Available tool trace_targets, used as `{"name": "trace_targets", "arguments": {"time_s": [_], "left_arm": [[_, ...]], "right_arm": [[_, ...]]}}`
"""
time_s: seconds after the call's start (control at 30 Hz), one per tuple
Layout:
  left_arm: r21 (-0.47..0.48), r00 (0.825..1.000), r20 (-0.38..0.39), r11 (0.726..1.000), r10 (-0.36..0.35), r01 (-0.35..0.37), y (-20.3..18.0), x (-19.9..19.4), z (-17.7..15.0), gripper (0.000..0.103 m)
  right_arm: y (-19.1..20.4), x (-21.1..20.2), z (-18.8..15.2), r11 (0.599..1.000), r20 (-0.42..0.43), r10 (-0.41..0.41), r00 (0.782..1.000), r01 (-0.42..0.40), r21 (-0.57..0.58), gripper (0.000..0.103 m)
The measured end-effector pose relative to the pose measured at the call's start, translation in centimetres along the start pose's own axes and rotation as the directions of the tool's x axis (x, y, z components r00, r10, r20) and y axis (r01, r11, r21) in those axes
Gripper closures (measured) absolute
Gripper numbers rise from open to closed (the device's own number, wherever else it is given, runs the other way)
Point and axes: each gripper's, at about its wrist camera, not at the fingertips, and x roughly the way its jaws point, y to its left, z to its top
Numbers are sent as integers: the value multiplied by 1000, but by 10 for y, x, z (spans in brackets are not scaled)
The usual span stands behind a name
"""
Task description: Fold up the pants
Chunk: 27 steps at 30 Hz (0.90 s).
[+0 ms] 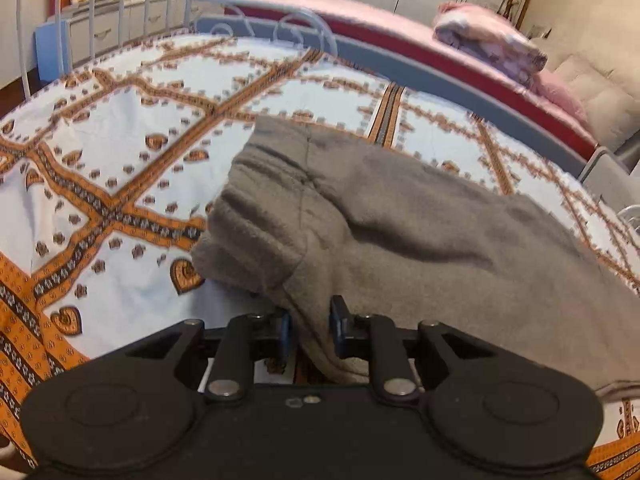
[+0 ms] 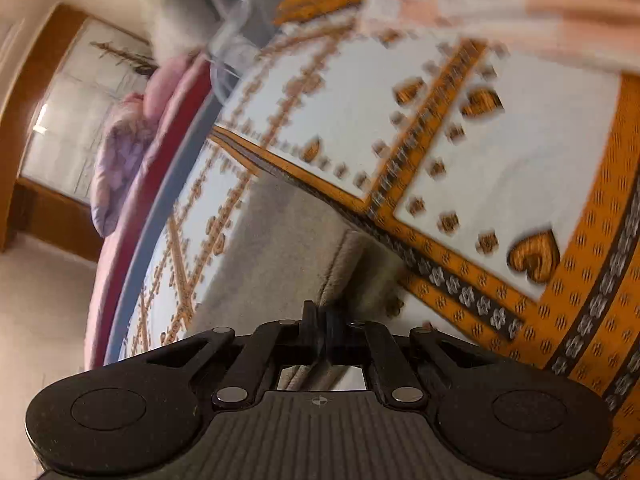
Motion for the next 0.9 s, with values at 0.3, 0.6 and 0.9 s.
{"name": "trace_targets", "arguments": {"time_s": [0.3, 0.6, 0.9], "left_arm": [[28, 1000, -25, 999, 19, -18, 5, 2, -2, 84], [74, 996, 78, 996, 41, -47, -5, -34, -1, 80], [184, 996, 89, 982, 17, -33, -47, -31, 0, 53]], "right_arm": [[-3, 1, -6, 997, -6, -56, 998, 55, -58, 97], [-32, -38, 6, 997, 41, -38, 998, 35, 62, 56], [-34, -13, 13, 994, 0, 22, 1000, -22, 107, 56]]}}
